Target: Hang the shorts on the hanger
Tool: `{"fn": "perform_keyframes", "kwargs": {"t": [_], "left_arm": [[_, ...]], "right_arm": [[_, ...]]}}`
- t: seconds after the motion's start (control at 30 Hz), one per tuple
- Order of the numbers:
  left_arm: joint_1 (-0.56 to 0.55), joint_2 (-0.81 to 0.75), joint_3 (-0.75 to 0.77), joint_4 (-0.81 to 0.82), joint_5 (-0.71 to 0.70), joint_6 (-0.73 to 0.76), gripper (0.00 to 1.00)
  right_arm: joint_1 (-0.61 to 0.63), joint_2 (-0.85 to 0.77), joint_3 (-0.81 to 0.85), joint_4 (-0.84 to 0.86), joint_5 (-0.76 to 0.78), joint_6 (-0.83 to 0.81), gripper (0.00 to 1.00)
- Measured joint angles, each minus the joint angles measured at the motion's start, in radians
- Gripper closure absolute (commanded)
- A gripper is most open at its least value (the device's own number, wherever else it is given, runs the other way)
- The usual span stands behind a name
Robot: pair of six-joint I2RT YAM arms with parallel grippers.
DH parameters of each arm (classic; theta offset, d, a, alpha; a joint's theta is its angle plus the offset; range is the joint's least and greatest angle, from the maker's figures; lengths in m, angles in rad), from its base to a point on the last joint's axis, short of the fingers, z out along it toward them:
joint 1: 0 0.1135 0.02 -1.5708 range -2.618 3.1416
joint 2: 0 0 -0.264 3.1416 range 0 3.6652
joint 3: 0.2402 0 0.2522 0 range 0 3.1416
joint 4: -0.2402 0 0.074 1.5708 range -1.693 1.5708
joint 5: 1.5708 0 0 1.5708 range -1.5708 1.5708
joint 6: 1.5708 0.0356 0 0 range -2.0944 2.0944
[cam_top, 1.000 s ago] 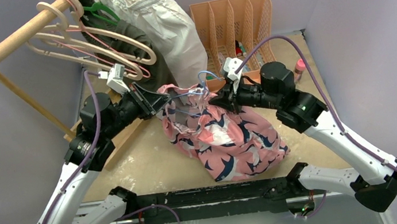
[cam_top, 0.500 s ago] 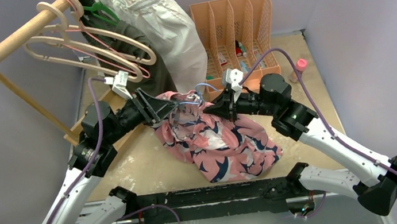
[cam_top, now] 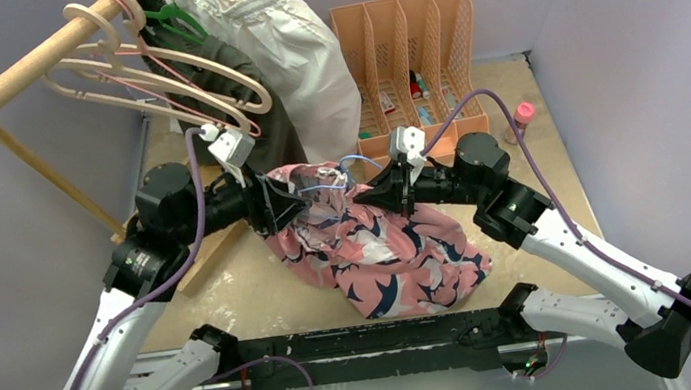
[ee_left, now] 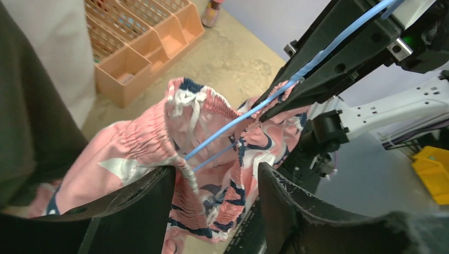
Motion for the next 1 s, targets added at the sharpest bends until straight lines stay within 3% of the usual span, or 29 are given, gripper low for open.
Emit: {"fn": "perform_keyframes", "kwargs": {"t": [0.23,0.4,0.63,0.8,1.0], "left_arm": [[0.0,0.089,0.221,-0.22,-0.083,0.18,0.44],[0.0,0.079,0.205,-0.268,-0.074,0.246,0.49],[0.0,-0.012,0.069,-0.142,0.113,0.36,0.47],[0.0,-0.005,0.064,-0.157,0.188,0.488,0.49],[0.0,0.047,0.064,-0.204,0.13,0.518,0.5]], "right_arm": [[0.0,0.001,0.0,0.003,0.045,0.0,1.0],[0.0,0.008,0.0,0.013,0.022,0.0,1.0],[0.0,0.077,0.0,0.034,-0.095,0.003,1.0],[0.0,0.114,0.01,0.044,-0.171,0.004,1.0],[0.0,0.114,0.015,0.072,-0.192,0.003,1.0]]}}
